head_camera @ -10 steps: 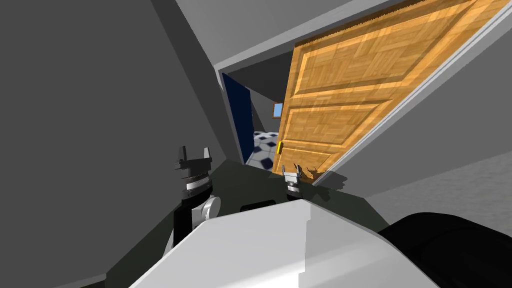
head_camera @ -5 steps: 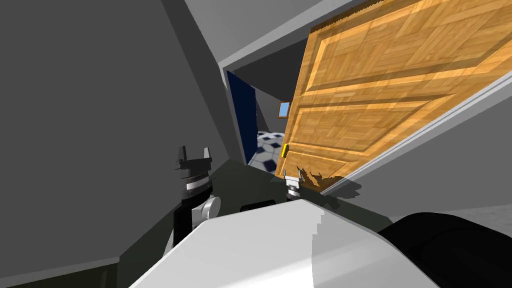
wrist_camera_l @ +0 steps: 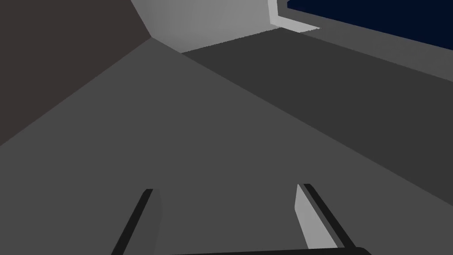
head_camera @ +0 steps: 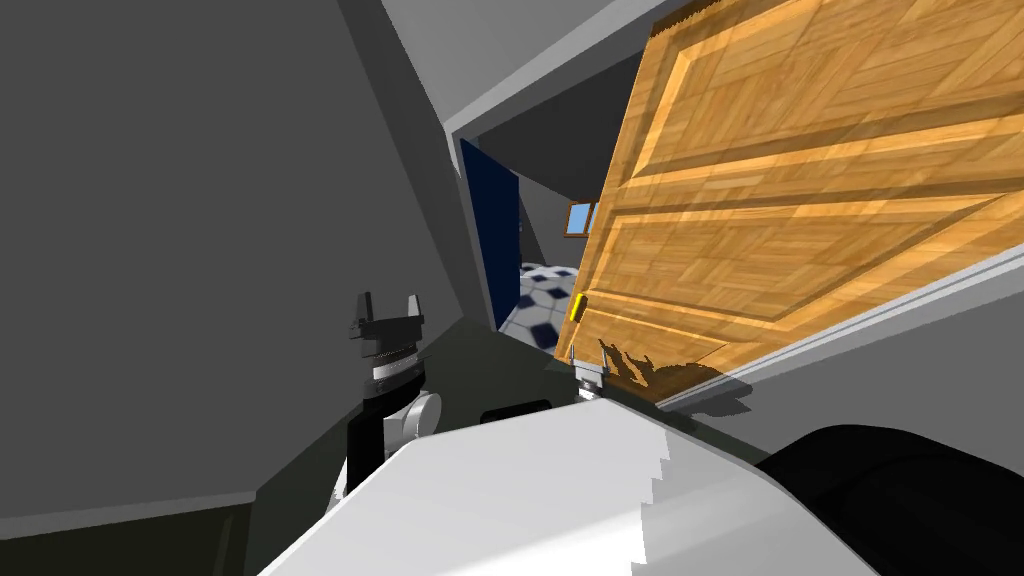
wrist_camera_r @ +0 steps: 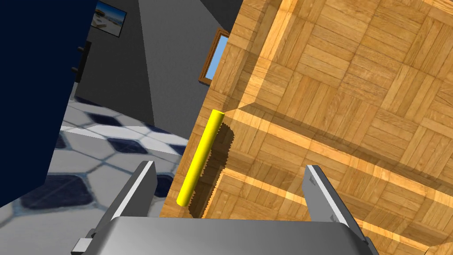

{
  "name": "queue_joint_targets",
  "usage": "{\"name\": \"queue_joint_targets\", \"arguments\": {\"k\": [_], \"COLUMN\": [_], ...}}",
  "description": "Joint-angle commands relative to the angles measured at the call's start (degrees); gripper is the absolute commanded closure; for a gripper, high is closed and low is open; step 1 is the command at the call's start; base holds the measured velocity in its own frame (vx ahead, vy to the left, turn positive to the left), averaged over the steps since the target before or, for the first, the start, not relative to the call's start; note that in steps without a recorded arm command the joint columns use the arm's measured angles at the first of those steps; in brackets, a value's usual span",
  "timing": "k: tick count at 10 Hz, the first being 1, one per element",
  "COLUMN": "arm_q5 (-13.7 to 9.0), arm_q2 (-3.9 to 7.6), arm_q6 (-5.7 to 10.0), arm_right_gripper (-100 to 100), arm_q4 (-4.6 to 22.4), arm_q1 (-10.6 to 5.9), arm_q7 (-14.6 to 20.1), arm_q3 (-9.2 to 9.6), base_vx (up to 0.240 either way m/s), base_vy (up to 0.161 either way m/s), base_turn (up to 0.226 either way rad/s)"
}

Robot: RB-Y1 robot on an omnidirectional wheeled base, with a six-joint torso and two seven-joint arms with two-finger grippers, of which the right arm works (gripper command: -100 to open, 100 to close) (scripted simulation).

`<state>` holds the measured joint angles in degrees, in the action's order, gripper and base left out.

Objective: Push the door open

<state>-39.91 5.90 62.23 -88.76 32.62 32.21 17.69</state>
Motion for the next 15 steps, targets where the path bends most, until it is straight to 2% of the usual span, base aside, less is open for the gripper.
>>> {"name": "queue_joint_targets", "arguments": {"k": [1, 2, 3, 5, 6, 10, 15], "arm_q5": [-2.01, -2.89, -4.65, -6.40, -8.10, -12.85, -18.10], "arm_q2": [-0.21, -0.26, -0.38, -0.49, -0.61, -1.08, -1.81], "arm_q6": [1.43, 2.10, 3.46, 4.82, 6.14, 9.82, 13.87], "arm_right_gripper": [-100, -100, -100, -100, -100, -100, -100], "arm_q4": [1.66, 2.42, 3.93, 5.45, 6.92, 11.03, 15.56], "arm_q1": [-0.15, -0.09, 0.03, 0.14, 0.25, 0.57, 0.92], "arm_q7": [1.69, 2.46, 4.02, 5.57, 7.07, 11.27, 15.91], "arm_q3": [0.59, 0.88, 1.47, 2.06, 2.62, 4.21, 5.97], "base_vx": [0.116, 0.106, 0.111, 0.101, 0.109, 0.121, 0.117], "base_vy": [-0.064, -0.062, -0.066, -0.086, -0.090, -0.090, -0.099], "base_turn": [0.142, 0.105, 0.174, 0.112, 0.185, 0.155, 0.128]}}
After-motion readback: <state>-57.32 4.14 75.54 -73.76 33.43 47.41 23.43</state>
